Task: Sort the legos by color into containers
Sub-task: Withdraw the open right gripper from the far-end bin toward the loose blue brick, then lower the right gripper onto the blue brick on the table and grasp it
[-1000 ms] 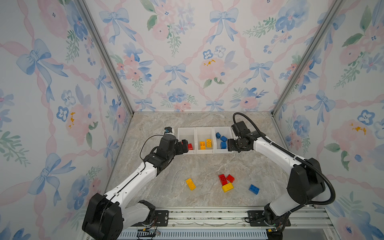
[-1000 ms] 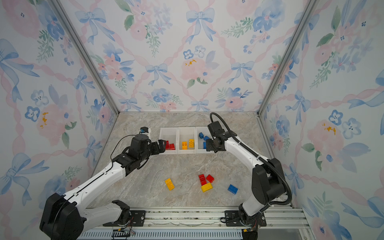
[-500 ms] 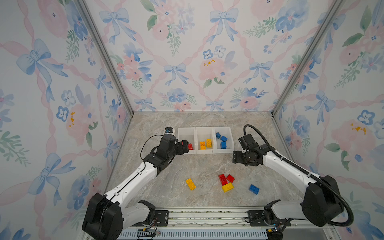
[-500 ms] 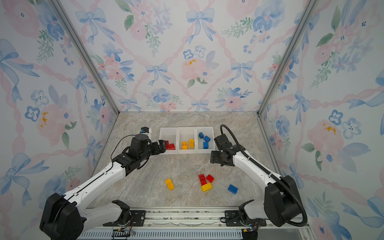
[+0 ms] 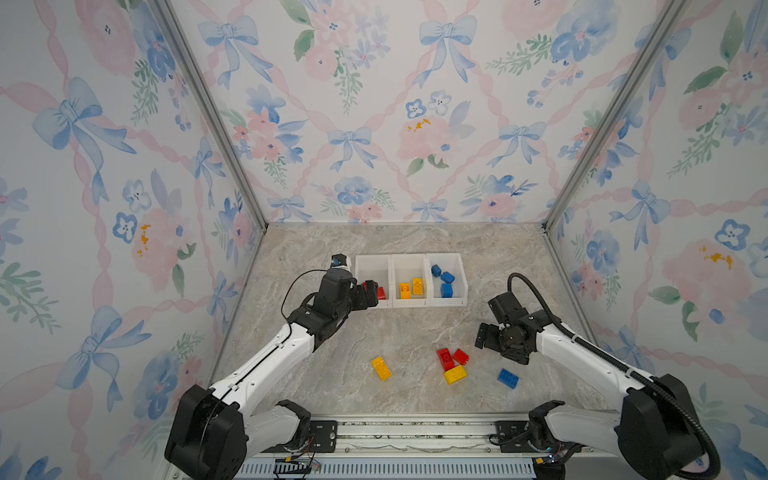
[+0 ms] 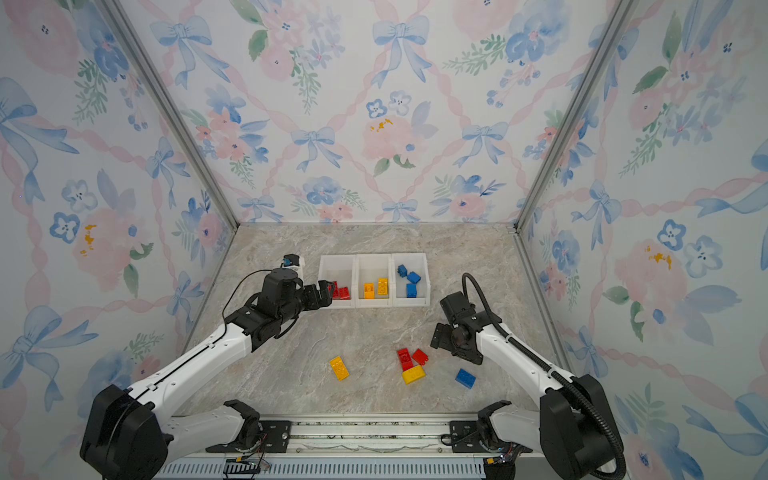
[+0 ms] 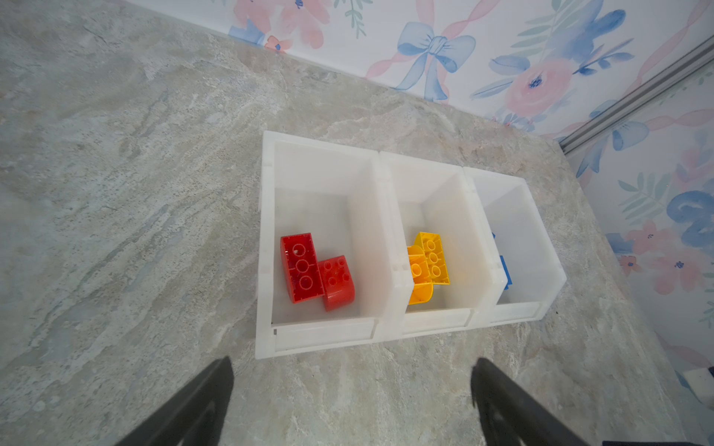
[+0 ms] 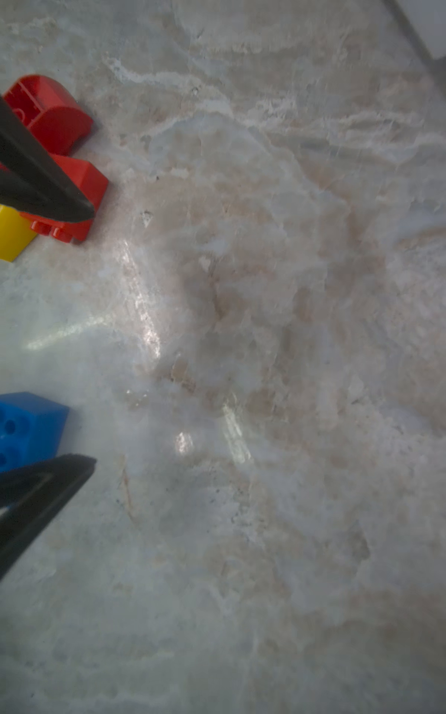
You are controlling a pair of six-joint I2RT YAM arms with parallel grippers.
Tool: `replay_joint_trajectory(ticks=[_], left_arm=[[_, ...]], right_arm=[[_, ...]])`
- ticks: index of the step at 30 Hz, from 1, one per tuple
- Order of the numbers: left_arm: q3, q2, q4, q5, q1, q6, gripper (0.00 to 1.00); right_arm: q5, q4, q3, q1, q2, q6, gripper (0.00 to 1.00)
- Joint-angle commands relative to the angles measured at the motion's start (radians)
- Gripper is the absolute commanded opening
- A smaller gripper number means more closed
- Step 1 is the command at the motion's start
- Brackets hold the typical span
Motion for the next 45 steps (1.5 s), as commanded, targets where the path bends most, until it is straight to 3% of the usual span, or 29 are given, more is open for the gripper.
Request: replay_joint_trajectory(ticks=[1,13,23,33,45], left_arm=[[0.018,0.013,0.005,0.018,0.006,0.029,0.98],[0.013,0.014,0.004,0.029,0.005,0.03,0.98],[-0.001,0.008,0.005,0.028,0.006,0.029,0.98],[-0.002,0.002,0.007,0.02,0.006,0.021,0.98],[-0.02,-0.019,0.007,0.008,0.006,0.014,0.98]], right_arm=[[-0.005,-0.051,-0.034,-0.02,-0.044,0.083,0.97],[-0.016,-0.109,-0.143,-0.085,-0.164,0.173,0.97],[-0.025,-0.071,-0.175,-0.088,-0.167,0.184,1.0],[-0.036,-0.06,-0.16,-0.086,-0.115,0.175,0.89],[-0.045,-0.038,-0.156,-0.069,-0.068,0.169,0.61]])
